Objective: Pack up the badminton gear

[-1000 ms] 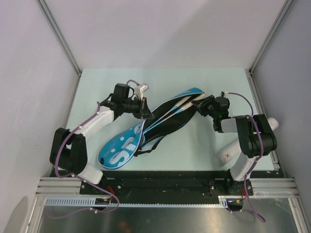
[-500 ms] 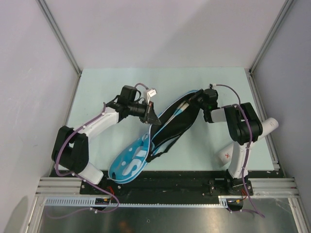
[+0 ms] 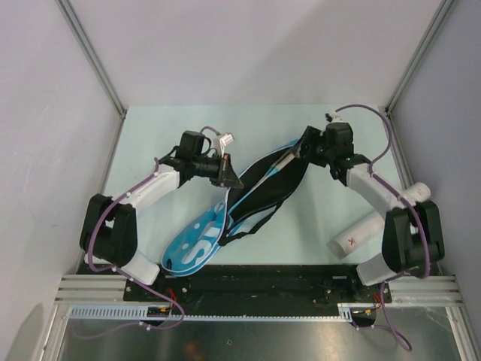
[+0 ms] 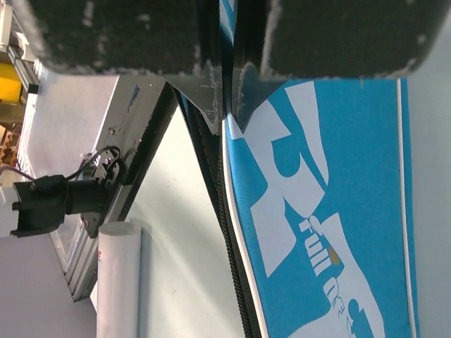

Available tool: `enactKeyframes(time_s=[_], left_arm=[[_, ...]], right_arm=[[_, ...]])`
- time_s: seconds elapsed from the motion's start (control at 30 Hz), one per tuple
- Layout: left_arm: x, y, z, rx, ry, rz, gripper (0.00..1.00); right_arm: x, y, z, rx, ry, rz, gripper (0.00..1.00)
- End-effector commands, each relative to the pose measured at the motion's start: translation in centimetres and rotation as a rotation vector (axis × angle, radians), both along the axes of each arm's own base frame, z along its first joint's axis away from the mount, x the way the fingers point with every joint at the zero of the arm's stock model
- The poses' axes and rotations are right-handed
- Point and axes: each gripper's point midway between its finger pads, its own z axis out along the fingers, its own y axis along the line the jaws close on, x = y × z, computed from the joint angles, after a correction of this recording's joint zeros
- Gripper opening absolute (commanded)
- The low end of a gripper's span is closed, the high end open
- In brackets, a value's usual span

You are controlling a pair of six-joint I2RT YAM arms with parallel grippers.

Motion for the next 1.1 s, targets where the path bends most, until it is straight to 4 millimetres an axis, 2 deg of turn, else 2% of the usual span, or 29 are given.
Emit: enactKeyframes(time_s=[0.0, 0.03, 0.1, 0.13, 0.2, 0.23, 0.27, 0.43, 0.5, 0.63, 0.73, 0.8, 0.83, 0.9, 0.93, 1.0, 1.03, 1.07], left_arm=[[1.8, -0.4, 3.1, -0.073, -0.079, 0.004, 0.00], [1.8, -0.6, 3.2, -0.082, -0.075, -0.007, 0.00], [1.7, -0.7, 3.3, -0.094, -0.065, -0.021, 0.00], [1.7, -0.7, 3.4, -0.097, -0.065, -0.023, 0.00], [1.7, -0.8, 3.4, -0.102, -0.060, -0.028, 0.01], [1.7, -0.7, 3.4, -0.104, -0.056, -0.029, 0.01], [1.4, -0.8, 3.5, -0.110, -0.051, -0.037, 0.02], [1.0, -0.7, 4.2, -0.123, -0.050, -0.037, 0.04], [0.9, -0.7, 4.6, -0.131, -0.052, -0.038, 0.05], [0.6, -0.8, 4.7, -0.138, -0.039, -0.042, 0.06], [0.6, -0.9, 5.2, -0.143, -0.041, -0.037, 0.07], [0.8, -0.8, 5.5, -0.140, -0.045, -0.022, 0.09], [0.7, -0.8, 5.8, -0.142, -0.048, -0.017, 0.15], [1.2, -0.4, 5.8, -0.121, -0.065, 0.026, 0.28], [1.2, -0.1, 6.7, -0.120, -0.105, 0.045, 0.41], [1.4, 0.7, 7.4, -0.101, -0.152, 0.089, 0.48], [1.6, 1.9, 9.3, -0.085, -0.250, 0.151, 0.52], [1.5, 2.6, 10.0, -0.073, -0.301, 0.178, 0.55]], right_arm=[[-9.1, 4.9, -1.5, -0.241, 0.038, 0.388, 0.77], [-10.5, 7.1, -0.9, -0.225, -0.012, 0.493, 0.79], [-13.6, 9.7, -0.7, -0.334, -0.165, 0.691, 0.79], [-15.6, 12.5, 0.1, -0.368, -0.292, 0.795, 0.79], [-17.3, 13.5, -0.2, -0.441, -0.449, 0.917, 0.77], [-18.1, 15.1, 0.8, -0.435, -0.550, 0.970, 0.76], [-18.6, 15.7, 1.0, -0.435, -0.603, 1.012, 0.74], [-19.7, 17.6, -1.2, -0.581, -0.798, 1.247, 0.65], [-19.7, 18.3, -1.7, -0.621, -0.847, 1.283, 0.63], [-20.0, 20.2, -2.5, -0.714, -0.928, 1.307, 0.66], [-20.8, 21.4, -2.8, -0.723, -0.949, 1.330, 0.62], [-21.2, 21.9, -2.6, -0.706, -0.966, 1.332, 0.46], [-21.1, 22.0, -2.5, -0.700, -0.958, 1.313, 0.24], [-20.9, 22.1, -2.0, -0.701, -0.962, 1.286, 0.08], [-20.7, 22.0, -1.8, -0.704, -0.955, 1.266, 0.00], [-20.1, 21.2, -1.9, -0.723, -0.923, 1.240, 0.00], [-20.0, 20.9, -2.0, -0.720, -0.907, 1.243, 0.00], [-20.0, 20.4, -2.1, -0.705, -0.872, 1.236, 0.00]])
